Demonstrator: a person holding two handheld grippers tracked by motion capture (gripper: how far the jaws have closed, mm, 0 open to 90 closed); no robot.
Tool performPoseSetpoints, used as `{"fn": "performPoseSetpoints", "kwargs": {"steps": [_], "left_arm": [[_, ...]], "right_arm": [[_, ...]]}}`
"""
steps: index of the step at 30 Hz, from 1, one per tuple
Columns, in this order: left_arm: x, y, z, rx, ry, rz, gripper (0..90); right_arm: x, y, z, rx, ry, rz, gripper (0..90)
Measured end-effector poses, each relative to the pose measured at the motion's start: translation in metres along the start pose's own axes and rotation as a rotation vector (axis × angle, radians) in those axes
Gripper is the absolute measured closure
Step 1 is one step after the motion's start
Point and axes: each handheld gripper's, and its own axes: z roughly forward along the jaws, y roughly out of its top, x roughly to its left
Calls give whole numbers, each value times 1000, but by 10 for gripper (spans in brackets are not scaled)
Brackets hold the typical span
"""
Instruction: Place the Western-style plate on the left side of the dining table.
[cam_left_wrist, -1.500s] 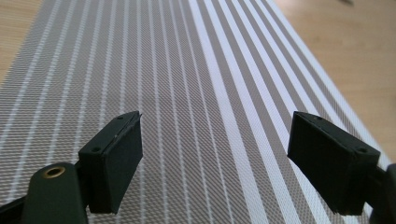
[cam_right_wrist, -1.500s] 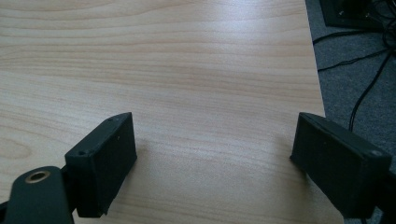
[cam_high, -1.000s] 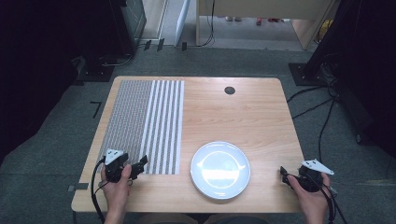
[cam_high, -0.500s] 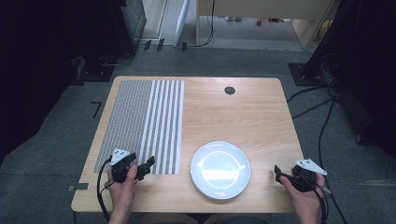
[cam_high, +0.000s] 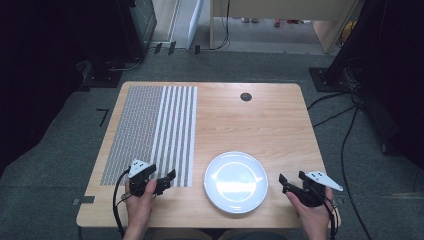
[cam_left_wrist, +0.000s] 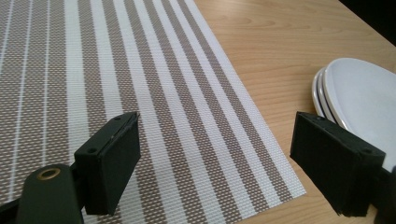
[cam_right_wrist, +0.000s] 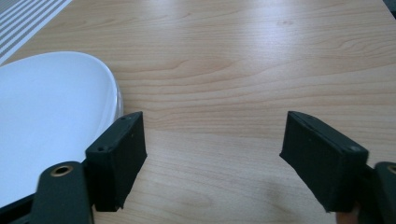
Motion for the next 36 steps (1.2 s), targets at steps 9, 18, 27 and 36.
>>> {"fn": "performPoseSetpoints", "kwargs": {"steps": [9,18,27,36], "left_arm": [[-14,-2,6,16,-32,23,162],[-23,-3,9,21,-64,26,162],[-31,-3,11,26,-98,29,162],[-44,-6,17,44,-150,46,170]], "right_arm": [[14,4,-3,-5,71,62,398],[29,1,-2,6,108,20,598],[36,-3,2,14,121,3,687],[37,-4,5,43,171,50,747]]}}
